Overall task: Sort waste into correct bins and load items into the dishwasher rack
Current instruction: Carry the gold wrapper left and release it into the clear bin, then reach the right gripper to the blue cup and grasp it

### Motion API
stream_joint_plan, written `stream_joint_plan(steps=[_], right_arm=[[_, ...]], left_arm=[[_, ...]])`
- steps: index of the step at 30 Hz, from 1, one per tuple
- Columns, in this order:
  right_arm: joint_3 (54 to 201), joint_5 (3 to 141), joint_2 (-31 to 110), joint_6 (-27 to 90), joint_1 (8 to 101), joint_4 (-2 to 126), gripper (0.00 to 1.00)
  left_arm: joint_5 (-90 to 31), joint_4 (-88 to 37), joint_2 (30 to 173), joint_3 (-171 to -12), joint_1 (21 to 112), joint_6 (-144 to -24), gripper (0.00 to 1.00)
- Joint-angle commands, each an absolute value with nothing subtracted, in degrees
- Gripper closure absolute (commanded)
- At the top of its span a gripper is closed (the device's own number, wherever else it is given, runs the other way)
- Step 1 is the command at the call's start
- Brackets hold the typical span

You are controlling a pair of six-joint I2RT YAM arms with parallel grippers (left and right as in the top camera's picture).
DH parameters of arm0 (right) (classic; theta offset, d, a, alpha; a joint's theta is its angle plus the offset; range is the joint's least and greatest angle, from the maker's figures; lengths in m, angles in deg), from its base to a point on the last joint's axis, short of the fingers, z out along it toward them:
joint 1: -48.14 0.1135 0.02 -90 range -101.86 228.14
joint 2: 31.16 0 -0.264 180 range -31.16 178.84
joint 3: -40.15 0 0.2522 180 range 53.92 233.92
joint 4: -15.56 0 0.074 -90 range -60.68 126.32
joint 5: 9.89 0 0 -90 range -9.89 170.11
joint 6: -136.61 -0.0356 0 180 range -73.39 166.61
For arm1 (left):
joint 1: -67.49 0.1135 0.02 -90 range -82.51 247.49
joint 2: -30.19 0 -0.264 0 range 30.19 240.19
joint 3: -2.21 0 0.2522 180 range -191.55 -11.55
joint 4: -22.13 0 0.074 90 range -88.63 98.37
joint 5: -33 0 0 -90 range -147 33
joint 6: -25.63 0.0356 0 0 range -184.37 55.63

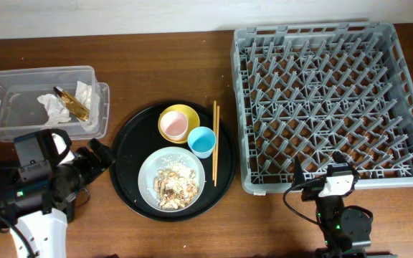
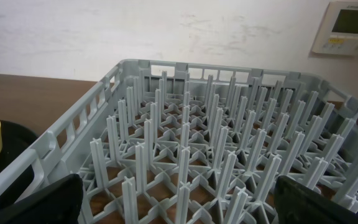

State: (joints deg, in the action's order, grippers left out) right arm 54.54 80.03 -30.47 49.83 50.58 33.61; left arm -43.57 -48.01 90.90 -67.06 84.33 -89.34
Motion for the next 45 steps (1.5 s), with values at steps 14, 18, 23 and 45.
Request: stream_joint_plan(steps=[14,18,23,45], right_arm=[[54.23,80.29,-30.80,49.75,50.32,33.79,0.02],[54.23,45.63,-30.80,17.92,50.36,31.32,0.02],[54.25,28.18,-30.80,-15.80,50.36,15.45,0.02],[142.01,83.79,59.64,40.63,93.31,84.41,0.02]], left_arm=[[-58.50,-54.29,90.88,-66.99,105.40,-97.13,0.01],[-58.30,-54.31,90.88,-66.99,105.38,-97.13,0.01],[-58.30,-54.29,90.88,-66.99,105.38,-97.13,0.01],[-58.30,-54.29,90.88,-66.99,105.38,-97.13,0.01]])
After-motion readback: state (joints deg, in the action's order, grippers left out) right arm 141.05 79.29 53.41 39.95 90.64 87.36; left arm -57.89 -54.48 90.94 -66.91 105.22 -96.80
